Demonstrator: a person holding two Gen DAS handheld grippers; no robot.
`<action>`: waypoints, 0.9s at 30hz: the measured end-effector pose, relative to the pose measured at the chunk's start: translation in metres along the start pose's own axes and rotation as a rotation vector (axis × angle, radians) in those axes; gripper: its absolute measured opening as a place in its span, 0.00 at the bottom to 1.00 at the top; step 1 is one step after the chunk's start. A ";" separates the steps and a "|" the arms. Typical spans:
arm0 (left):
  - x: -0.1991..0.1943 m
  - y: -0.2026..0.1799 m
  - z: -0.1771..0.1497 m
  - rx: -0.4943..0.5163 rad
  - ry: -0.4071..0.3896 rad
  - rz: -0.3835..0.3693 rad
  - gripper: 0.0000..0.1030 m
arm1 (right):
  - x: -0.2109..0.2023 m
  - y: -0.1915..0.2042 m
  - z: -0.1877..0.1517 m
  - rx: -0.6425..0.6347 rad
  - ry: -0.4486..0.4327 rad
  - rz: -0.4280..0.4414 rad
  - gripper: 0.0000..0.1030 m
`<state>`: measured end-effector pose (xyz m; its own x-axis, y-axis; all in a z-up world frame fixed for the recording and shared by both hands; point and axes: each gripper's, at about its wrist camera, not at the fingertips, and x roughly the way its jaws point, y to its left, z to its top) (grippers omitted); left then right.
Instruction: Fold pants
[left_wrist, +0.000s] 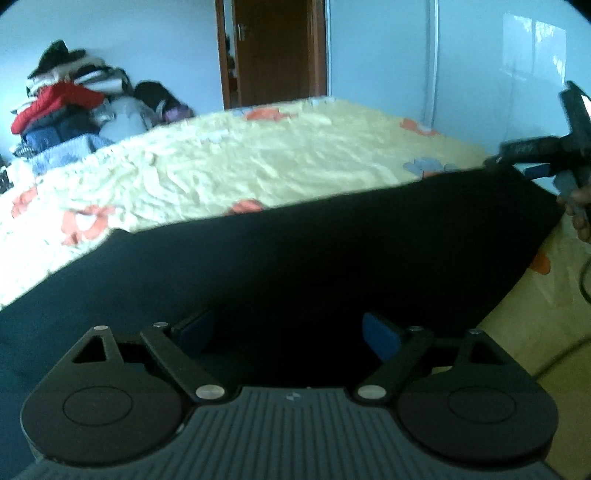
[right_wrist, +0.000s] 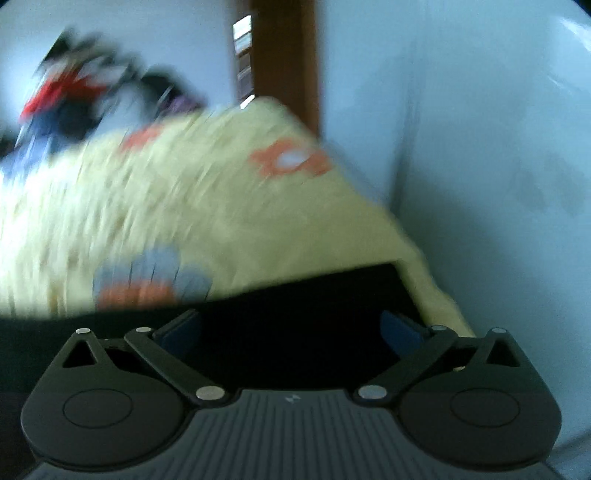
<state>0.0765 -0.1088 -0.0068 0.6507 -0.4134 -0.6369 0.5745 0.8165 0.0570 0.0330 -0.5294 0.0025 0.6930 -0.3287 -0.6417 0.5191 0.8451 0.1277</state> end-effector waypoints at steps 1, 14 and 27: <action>-0.005 0.003 -0.001 -0.008 -0.023 0.020 0.86 | -0.013 -0.011 -0.001 0.071 -0.057 0.001 1.00; -0.027 0.022 -0.007 -0.111 -0.073 0.046 0.87 | -0.080 -0.105 -0.092 0.803 0.021 0.415 1.00; -0.026 0.022 -0.016 -0.138 -0.046 0.058 0.87 | -0.043 -0.072 -0.062 0.567 -0.121 0.286 1.00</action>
<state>0.0640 -0.0738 -0.0016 0.7048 -0.3796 -0.5993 0.4640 0.8857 -0.0154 -0.0658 -0.5501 -0.0262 0.8776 -0.1965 -0.4372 0.4659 0.5638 0.6819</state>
